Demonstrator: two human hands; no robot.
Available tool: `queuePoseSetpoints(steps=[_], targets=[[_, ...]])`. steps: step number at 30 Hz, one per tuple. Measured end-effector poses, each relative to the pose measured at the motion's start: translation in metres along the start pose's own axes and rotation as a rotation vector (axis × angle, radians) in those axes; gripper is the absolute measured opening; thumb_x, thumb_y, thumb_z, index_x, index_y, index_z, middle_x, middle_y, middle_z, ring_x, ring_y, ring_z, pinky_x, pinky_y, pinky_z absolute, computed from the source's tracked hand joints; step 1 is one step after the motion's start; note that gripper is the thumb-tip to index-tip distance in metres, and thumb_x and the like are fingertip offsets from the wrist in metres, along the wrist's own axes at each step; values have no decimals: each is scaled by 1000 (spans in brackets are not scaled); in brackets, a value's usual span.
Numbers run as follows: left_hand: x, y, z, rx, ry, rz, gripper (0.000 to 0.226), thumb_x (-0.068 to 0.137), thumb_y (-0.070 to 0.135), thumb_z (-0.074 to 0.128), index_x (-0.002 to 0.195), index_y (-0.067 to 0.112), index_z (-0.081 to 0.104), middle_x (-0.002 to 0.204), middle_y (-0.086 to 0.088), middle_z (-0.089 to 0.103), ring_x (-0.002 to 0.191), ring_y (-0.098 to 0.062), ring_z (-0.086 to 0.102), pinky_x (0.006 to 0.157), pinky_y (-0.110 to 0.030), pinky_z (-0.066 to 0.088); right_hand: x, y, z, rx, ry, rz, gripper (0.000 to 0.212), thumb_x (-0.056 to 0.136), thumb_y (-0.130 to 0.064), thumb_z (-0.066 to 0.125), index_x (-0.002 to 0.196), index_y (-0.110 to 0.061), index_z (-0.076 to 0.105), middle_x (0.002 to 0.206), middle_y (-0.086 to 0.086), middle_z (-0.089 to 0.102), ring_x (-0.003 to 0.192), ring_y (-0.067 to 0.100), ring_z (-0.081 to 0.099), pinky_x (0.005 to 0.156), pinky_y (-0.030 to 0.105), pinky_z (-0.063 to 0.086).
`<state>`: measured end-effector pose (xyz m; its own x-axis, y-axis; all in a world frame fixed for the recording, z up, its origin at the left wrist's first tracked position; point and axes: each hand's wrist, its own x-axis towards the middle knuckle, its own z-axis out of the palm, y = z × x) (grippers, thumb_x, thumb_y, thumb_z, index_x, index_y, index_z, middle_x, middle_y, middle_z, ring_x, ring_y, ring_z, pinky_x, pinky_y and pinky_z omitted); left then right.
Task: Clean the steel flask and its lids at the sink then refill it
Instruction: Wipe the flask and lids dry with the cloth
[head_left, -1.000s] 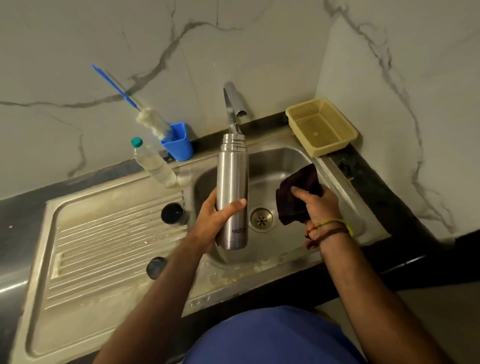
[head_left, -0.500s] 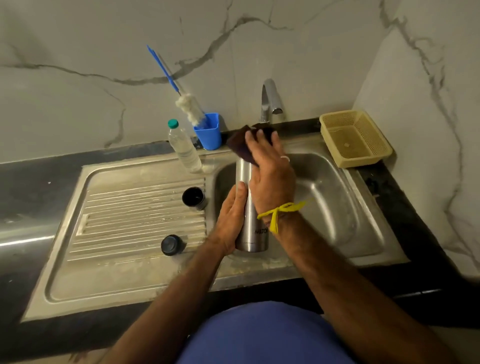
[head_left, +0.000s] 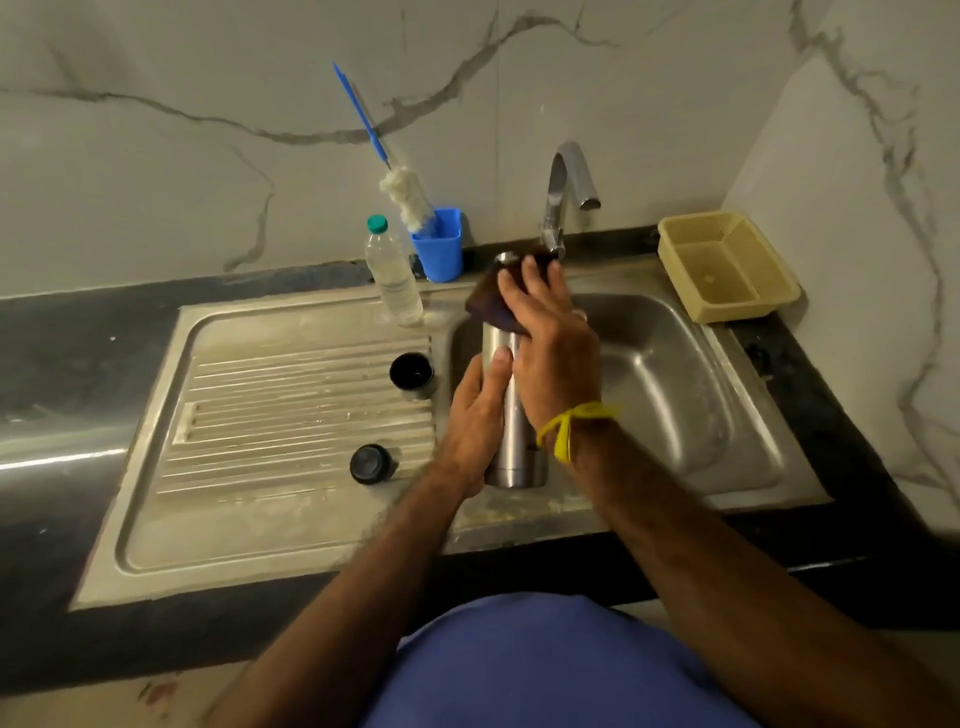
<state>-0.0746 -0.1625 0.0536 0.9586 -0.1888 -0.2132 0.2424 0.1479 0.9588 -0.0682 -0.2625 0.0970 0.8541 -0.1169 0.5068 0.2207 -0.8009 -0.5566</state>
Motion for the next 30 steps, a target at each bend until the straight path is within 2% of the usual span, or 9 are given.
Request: queuePoseSetpoints(steps=[4, 8, 11, 15, 19, 22, 24, 27, 30], targets=[[2, 4, -15, 31, -21, 70, 31, 98, 49, 56, 118, 27, 65, 107, 3, 76, 99, -10, 70, 87, -32, 55, -11, -1, -4, -133, -9, -211, 43, 93, -7, 48, 134, -5, 60, 145, 17, 52, 140, 41, 42, 106, 50, 47], [-3, -2, -20, 53, -27, 54, 31, 103, 46, 51, 112, 20, 64, 100, -4, 73, 90, -11, 68, 83, -35, 55, 3, -17, 7, -135, -22, -54, 55, 81, 3, 63, 135, -4, 58, 147, 18, 50, 142, 41, 37, 109, 55, 44], [1, 2, -41, 8, -21, 71, 18, 108, 31, 46, 112, 30, 63, 107, 1, 72, 97, -10, 69, 87, -31, 57, -26, -21, 13, -142, -43, -202, 44, 91, -3, 49, 134, -5, 60, 144, 18, 53, 141, 40, 41, 113, 46, 40], [4, 1, -47, 67, -45, 77, 33, 101, 51, 43, 116, 32, 66, 121, -8, 71, 115, -22, 67, 104, -50, 51, -12, -39, 26, -120, 20, 0, 46, 91, -14, 45, 133, -4, 61, 144, 19, 53, 141, 41, 40, 115, 44, 37], [15, 4, -61, 23, -63, 129, 48, 99, 51, 44, 129, 19, 63, 127, -12, 68, 119, -21, 64, 105, -44, 50, -44, -41, 24, -130, -25, -111, 47, 90, 2, 44, 134, -3, 60, 144, 19, 53, 140, 40, 42, 112, 48, 42], [13, -3, -53, 56, -123, 31, 52, 106, 51, 34, 135, 18, 61, 128, -6, 68, 121, -14, 63, 111, -43, 46, -34, -40, 22, -143, 49, 52, 48, 90, -9, 41, 133, -3, 60, 143, 19, 53, 139, 41, 42, 112, 50, 42], [11, -2, -46, 14, -113, -3, 37, 111, 37, 31, 126, 25, 64, 118, 2, 72, 112, -4, 66, 106, -38, 49, -25, -48, 24, -167, 18, 29, 44, 93, -10, 43, 131, -2, 62, 142, 20, 55, 141, 41, 41, 112, 51, 41], [21, 15, -58, -130, -157, -68, 45, 112, 37, 30, 128, 13, 64, 115, -9, 75, 112, -20, 70, 97, -39, 55, -49, -43, 18, -222, -47, -220, 47, 92, 2, 41, 134, -4, 61, 145, 17, 53, 143, 37, 39, 114, 48, 40], [27, 16, -53, -50, -158, -44, 47, 112, 39, 27, 126, 16, 65, 110, -1, 77, 108, -15, 71, 86, -26, 58, -30, -37, 19, -156, 39, -66, 49, 89, 1, 40, 134, -5, 61, 145, 15, 53, 144, 35, 37, 113, 48, 41]])
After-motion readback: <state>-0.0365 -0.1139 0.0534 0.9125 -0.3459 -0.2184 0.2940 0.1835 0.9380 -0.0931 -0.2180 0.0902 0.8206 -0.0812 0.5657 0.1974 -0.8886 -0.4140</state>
